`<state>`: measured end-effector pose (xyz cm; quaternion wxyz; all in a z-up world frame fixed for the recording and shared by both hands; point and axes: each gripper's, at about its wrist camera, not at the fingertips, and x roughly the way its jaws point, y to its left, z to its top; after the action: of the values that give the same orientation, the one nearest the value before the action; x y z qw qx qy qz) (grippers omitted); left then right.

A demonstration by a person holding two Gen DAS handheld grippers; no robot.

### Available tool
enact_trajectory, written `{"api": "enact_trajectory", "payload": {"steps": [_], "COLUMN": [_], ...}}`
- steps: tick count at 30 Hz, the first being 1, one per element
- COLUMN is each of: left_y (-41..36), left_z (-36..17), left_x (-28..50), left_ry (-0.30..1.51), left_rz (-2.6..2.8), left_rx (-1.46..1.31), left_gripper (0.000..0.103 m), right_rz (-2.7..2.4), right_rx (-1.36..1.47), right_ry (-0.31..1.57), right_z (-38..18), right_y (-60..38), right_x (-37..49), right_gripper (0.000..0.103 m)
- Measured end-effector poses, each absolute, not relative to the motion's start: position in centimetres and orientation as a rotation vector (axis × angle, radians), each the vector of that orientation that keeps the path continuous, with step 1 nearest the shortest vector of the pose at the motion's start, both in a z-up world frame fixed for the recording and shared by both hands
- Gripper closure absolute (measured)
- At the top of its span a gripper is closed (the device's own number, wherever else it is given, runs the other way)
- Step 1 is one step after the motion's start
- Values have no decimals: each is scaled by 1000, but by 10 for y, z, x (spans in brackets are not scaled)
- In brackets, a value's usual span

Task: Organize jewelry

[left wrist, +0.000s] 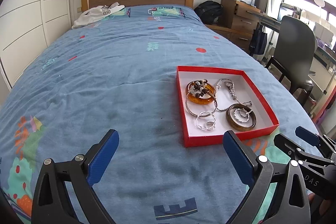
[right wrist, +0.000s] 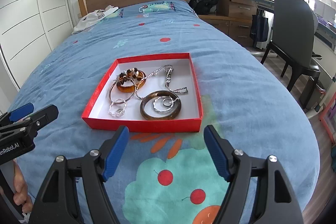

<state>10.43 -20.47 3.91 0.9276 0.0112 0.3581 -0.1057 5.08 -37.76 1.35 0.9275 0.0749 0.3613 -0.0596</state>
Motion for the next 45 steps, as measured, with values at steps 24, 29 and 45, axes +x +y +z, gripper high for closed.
{"api": "enact_trajectory", "payload": {"steps": [24,29,45], "left_y": [-206,-207,-206], "left_z": [35,34,32], "left_x": [103,103,103], "left_ry": [745,747,754], "left_rz": [-220,-220,-222], "left_rx": [33,32,29], "left_gripper": [4,4,3], "right_rz": [-120,-121,-120], "right_rx": [155,157,158], "right_ry": [752,751,756], "right_z": [10,10,10], "right_y": [-376,-376,-376], "right_x": [52,52,52], "right_gripper": [30,30,30]}}
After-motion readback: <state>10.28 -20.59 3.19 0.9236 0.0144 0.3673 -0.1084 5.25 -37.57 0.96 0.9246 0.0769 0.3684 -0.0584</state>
